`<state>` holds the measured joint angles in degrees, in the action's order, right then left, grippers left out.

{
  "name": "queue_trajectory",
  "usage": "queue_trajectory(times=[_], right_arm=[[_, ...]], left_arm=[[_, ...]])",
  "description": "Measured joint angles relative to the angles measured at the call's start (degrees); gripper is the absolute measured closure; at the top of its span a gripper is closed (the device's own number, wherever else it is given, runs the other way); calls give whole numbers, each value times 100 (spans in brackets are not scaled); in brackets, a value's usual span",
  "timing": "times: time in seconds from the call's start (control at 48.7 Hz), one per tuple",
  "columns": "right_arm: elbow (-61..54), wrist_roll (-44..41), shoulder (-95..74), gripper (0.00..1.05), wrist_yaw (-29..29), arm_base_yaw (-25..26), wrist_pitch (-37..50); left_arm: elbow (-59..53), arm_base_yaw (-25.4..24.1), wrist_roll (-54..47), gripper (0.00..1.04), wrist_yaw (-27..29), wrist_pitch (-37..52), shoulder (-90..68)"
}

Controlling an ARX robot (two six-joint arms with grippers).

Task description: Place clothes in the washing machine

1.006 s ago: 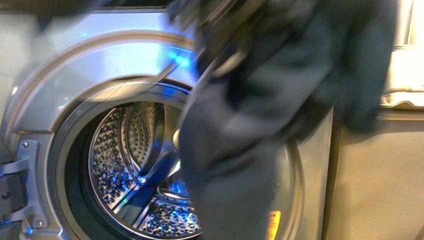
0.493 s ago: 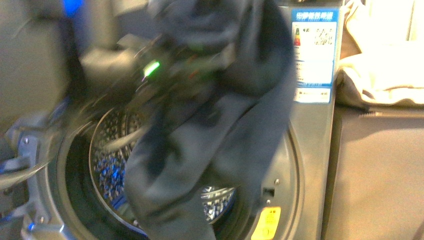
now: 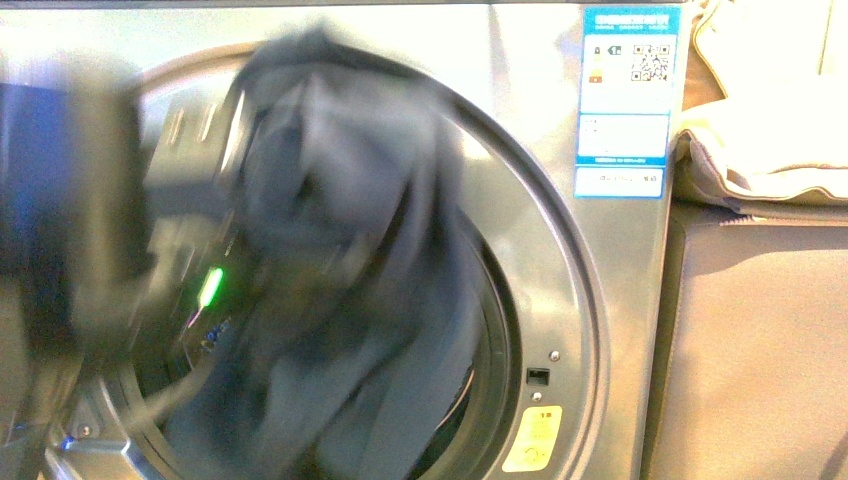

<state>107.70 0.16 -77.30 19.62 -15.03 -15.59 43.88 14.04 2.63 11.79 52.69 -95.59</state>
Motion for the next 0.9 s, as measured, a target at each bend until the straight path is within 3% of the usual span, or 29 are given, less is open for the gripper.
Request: queue_trajectory(times=[0.288,0.904], right_arm=[[0,-2,2,7,0,0,0],[0,-2,4,7,0,0,0]], left_arm=[[9,-85,4,91,2,291,-577],[2203,-173,4,91,358,-474,-2527]])
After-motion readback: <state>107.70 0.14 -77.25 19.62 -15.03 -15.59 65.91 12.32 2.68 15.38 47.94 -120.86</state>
